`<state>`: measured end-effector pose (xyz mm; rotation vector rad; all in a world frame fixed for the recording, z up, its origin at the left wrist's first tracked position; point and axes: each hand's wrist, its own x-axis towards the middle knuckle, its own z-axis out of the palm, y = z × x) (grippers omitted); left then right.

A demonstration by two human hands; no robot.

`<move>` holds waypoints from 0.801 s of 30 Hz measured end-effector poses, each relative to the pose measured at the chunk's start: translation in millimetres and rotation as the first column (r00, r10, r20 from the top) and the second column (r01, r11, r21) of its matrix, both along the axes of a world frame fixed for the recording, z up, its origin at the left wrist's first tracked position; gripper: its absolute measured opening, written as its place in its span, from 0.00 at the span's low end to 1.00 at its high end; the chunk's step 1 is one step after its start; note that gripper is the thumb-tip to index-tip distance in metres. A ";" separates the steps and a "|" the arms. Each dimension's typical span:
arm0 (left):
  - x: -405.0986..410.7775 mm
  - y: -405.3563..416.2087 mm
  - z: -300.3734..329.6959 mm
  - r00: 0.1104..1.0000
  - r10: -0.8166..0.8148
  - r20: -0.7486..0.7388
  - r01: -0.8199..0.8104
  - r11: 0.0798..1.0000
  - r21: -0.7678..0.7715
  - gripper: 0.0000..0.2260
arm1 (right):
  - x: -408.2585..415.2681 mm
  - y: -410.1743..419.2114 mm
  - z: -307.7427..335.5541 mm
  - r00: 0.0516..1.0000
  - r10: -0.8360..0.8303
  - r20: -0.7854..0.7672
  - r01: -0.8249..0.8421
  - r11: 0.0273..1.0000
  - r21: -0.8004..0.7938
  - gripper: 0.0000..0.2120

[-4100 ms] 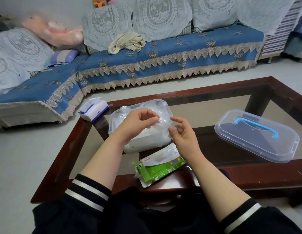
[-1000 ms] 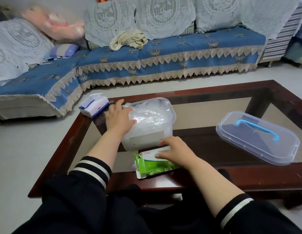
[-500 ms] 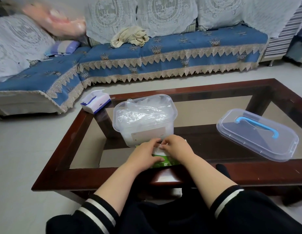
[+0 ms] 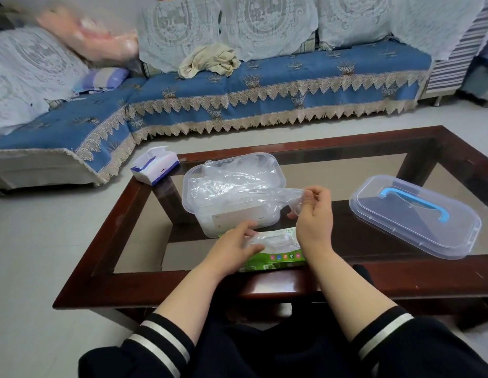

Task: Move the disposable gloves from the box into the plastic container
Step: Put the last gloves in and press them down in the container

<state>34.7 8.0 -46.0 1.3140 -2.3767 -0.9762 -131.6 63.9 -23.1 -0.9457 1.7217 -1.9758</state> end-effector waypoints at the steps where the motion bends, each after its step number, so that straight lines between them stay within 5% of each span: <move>1: -0.5 1.0 4.3 0.988 0.064 -0.142 -0.053 0.995 0.082 0.12 | -1.0 -1.2 -1.0 1.000 0.007 0.010 -0.007 1.000 0.003 0.08; 2: -2.6 3.1 12.7 0.949 0.133 -0.285 -0.083 0.980 0.180 0.12 | -1.9 -1.4 -1.5 1.000 0.019 0.013 -0.019 1.000 0.003 0.09; 4: -6.5 4.9 28.4 0.830 0.230 -0.508 -0.057 0.941 0.334 0.33 | -3.9 -1.2 -2.3 0.999 0.033 -0.004 -0.033 0.999 0.010 0.09; 7: -10.2 5.9 51.3 0.712 0.319 -0.626 0.001 0.891 0.454 0.49 | -4.4 1.4 -0.4 0.994 0.056 -0.094 -0.054 0.998 0.025 0.05; 13: -27.0 3.4 78.8 0.723 0.327 -0.608 -0.189 0.941 0.281 0.16 | -3.6 4.0 0.9 0.970 0.137 -0.199 -0.130 0.990 0.047 0.07; 18: -34.3 -12.5 91.9 0.799 0.196 -0.569 -0.153 0.981 0.123 0.12 | -2.9 3.5 -0.2 0.952 0.184 -0.246 -0.185 0.983 0.021 0.11; 24: -22.2 -36.0 114.8 0.943 0.040 -0.329 -0.027 0.999 0.045 0.22 | -15.7 -1.3 -2.5 0.990 -0.011 -0.141 -0.001 0.996 -0.084 0.13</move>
